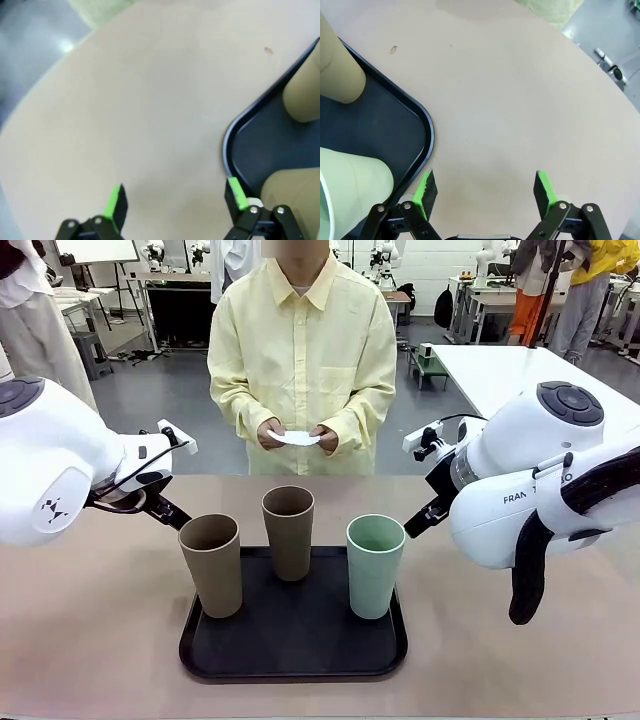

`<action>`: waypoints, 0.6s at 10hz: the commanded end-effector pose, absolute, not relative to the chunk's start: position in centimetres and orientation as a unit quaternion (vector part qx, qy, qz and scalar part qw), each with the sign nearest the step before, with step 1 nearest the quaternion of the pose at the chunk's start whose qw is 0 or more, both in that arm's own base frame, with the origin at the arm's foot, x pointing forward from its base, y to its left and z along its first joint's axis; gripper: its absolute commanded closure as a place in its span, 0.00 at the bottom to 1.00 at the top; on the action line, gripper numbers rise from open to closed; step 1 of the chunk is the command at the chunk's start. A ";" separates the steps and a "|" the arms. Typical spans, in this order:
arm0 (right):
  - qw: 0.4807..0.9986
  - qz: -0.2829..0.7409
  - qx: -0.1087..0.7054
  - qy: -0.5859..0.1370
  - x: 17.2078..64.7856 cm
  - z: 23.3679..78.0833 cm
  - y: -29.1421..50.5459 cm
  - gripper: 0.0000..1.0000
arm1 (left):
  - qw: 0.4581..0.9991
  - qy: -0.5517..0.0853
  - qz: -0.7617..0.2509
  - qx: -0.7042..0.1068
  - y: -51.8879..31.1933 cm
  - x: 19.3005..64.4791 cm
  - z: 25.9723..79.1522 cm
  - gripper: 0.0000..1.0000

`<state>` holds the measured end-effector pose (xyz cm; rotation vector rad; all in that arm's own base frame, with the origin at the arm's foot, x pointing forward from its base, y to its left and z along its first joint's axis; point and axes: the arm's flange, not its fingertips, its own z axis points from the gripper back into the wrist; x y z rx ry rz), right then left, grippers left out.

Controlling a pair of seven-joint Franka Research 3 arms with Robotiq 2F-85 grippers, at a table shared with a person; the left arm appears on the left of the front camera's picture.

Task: Place coasters on the table and set cups on them.
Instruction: Pick up one Reusable plastic cup and place it on a coaster set by the human.

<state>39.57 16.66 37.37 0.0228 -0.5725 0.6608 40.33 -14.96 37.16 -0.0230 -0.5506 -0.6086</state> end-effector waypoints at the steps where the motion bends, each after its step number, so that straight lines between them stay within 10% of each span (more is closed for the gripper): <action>1: 0.906 0.320 0.011 -0.277 39.6 37.4 16.7 0.00 | 0.917 -0.268 -0.296 -0.011 -15.0 40.3 37.2 0.00; 6: 0.929 0.289 -0.044 -0.228 38.2 41.4 17.6 0.00 | 0.915 -0.277 -0.293 -0.010 -13.9 39.1 40.0 0.00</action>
